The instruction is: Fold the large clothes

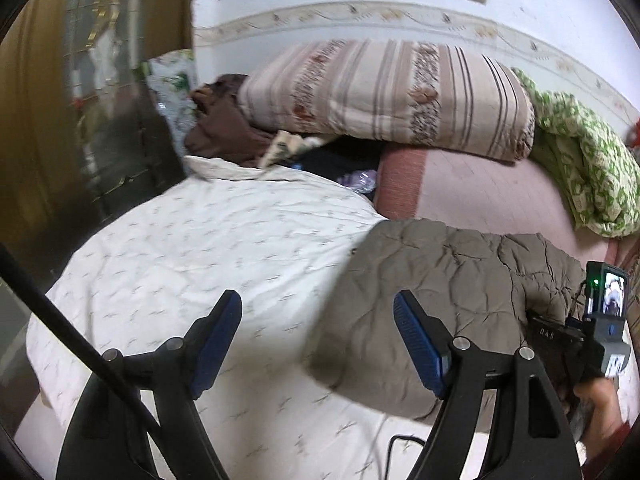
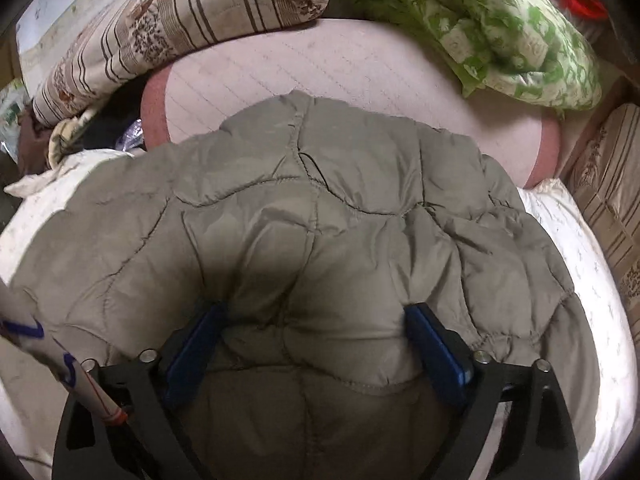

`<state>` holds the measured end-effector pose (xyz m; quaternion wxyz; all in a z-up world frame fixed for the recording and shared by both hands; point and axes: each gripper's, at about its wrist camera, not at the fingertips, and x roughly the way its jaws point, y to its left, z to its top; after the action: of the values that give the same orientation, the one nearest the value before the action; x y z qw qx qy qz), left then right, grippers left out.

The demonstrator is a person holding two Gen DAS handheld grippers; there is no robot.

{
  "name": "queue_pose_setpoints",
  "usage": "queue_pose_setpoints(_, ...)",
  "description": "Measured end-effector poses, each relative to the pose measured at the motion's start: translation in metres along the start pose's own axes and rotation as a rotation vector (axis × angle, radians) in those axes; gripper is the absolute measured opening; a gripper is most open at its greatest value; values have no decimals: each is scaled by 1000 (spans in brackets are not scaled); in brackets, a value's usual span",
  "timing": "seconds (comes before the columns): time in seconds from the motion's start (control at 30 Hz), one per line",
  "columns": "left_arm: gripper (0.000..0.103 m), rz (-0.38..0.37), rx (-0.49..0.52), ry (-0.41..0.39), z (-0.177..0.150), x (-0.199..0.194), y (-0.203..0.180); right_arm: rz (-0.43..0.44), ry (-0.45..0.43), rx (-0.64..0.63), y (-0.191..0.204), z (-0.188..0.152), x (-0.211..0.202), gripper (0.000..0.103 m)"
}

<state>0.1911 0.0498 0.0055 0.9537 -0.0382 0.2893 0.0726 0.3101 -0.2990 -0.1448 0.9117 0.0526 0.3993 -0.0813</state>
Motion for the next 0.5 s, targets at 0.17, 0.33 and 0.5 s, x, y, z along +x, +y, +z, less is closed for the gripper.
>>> queue_pose_setpoints(0.17, 80, 37, -30, -36, -9, -28, 23, -9, -1, -5, 0, 7, -36, 93)
queue_pose_setpoints(0.33, 84, 109, -37, -121, -16, -60, 32, -82, -51, 88, -46, -3, -57, 93)
queue_pose_setpoints(0.5, 94, 147, -30, -215, -16, -93, 37, -42, 65, 260, -111, -35, -24, 95)
